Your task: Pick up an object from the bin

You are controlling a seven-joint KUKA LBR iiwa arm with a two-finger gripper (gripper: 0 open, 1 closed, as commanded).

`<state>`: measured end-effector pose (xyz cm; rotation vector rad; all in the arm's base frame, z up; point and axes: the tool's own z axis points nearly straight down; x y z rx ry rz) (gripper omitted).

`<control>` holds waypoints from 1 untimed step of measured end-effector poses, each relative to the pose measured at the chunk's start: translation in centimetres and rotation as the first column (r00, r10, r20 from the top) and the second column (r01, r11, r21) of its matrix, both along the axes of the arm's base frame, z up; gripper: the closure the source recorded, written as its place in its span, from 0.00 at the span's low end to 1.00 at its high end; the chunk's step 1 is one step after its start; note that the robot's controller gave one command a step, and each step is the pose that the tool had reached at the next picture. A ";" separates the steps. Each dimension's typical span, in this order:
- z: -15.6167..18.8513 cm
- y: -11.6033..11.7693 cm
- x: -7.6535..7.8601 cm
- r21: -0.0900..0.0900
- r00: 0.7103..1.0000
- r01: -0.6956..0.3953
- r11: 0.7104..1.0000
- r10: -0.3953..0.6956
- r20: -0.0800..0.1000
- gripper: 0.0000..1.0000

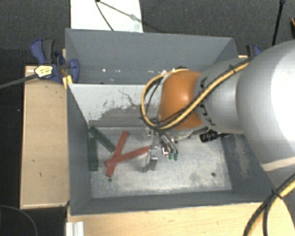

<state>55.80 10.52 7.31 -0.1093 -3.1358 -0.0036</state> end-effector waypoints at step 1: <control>0.3 -0.4 0.2 -0.002 1.000 0.002 1.000 -0.002 0.004 1.00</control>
Offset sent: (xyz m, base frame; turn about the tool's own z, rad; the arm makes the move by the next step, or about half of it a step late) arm 0.0000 0.0000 0.0000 0.0000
